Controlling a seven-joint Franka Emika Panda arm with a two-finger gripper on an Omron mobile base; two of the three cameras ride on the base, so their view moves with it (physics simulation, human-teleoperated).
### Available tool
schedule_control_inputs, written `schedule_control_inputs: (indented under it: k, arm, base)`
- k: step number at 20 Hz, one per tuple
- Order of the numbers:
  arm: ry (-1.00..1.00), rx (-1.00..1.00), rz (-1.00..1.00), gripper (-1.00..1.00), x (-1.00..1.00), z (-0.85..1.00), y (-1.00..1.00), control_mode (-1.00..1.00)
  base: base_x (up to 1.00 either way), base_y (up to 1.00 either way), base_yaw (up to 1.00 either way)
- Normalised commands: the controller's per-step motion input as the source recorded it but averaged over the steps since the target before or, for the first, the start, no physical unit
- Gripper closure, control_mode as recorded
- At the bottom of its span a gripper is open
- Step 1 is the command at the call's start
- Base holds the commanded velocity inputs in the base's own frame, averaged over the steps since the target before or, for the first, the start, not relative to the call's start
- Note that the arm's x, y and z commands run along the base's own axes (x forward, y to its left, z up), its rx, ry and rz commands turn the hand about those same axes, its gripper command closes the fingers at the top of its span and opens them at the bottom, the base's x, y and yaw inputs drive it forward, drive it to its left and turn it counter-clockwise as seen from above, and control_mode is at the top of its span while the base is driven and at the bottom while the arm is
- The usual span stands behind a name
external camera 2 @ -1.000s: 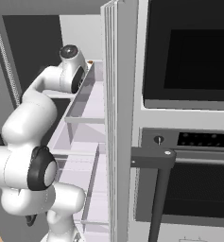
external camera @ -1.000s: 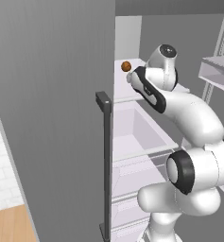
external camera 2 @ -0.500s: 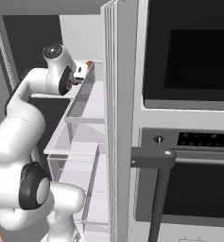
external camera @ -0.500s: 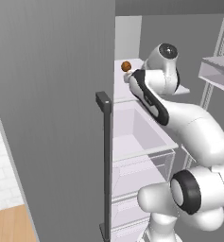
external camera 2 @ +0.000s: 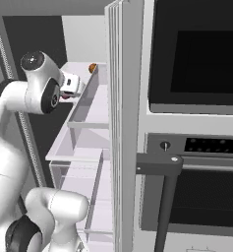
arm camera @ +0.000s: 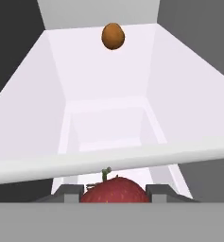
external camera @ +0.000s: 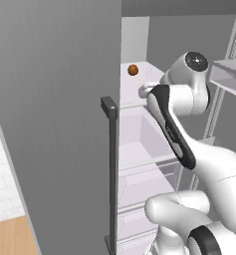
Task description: Take the strawberry from the fridge and place it on top of the pancake, located on the dining counter.
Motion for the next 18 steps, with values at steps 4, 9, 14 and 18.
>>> schedule_control_inputs:
  k: [4, 9, 14, 18]
  arm:
    - [-0.05, -0.01, 0.0, 1.0, -1.0, -0.33, -0.01, -1.0]
    - [0.0, 0.0, 0.0, 1.0, -1.0, -0.18, -0.2, -1.0]
    - [0.0, 0.0, 0.0, 1.0, -1.0, -0.05, -0.18, -1.0]
    - [0.0, 0.0, 0.0, 1.0, -0.49, 0.0, -0.01, 1.0]
  base:
    - [0.0, 0.0, 0.0]
    - [0.0, 0.0, 0.0]
    - [0.0, 0.0, 0.0]
    - [-0.5, 0.0, 0.0]
